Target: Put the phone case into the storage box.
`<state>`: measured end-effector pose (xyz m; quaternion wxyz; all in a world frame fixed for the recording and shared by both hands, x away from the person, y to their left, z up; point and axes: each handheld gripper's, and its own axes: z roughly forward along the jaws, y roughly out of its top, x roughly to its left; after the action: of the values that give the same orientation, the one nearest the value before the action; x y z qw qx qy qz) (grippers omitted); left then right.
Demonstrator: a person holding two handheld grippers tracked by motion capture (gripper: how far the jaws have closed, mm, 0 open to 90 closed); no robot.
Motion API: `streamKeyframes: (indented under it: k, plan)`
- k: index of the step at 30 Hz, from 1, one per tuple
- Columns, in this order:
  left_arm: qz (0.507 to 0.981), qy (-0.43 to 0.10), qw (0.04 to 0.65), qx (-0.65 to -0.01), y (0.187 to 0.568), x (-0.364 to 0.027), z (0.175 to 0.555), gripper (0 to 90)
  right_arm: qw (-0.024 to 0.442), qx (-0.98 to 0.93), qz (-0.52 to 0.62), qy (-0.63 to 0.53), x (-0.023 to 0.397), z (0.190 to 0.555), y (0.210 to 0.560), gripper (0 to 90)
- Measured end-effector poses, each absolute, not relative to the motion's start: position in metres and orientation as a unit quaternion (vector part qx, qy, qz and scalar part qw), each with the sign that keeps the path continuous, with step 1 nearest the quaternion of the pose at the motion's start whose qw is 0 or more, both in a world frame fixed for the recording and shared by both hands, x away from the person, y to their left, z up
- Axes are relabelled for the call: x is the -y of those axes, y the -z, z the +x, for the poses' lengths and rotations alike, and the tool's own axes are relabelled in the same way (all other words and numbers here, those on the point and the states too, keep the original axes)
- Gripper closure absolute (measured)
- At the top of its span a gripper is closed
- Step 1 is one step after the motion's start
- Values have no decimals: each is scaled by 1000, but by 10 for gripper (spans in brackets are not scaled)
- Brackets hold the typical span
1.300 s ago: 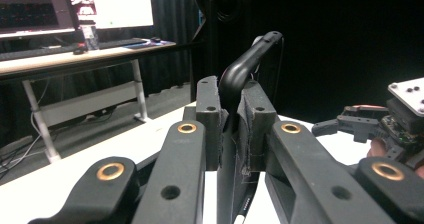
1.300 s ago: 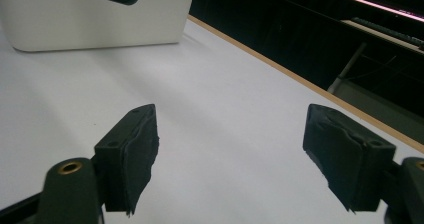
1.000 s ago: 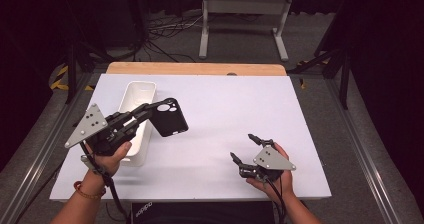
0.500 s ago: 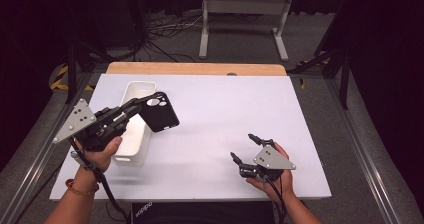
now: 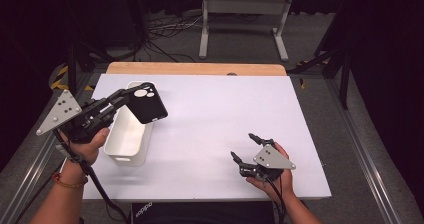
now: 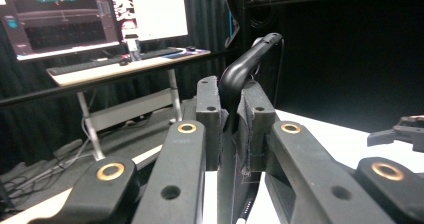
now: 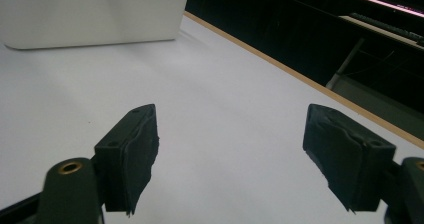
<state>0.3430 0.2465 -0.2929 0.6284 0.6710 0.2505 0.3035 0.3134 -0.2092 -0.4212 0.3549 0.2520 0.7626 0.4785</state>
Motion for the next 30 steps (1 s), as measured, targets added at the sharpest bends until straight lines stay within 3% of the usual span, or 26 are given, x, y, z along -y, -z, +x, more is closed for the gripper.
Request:
streamKeyframes:
  k: [30]
  plan:
    - [677, -324, 596, -285, 295, -285, 377, 822, 368, -755, 256, -479, 211, 315, 422, 223]
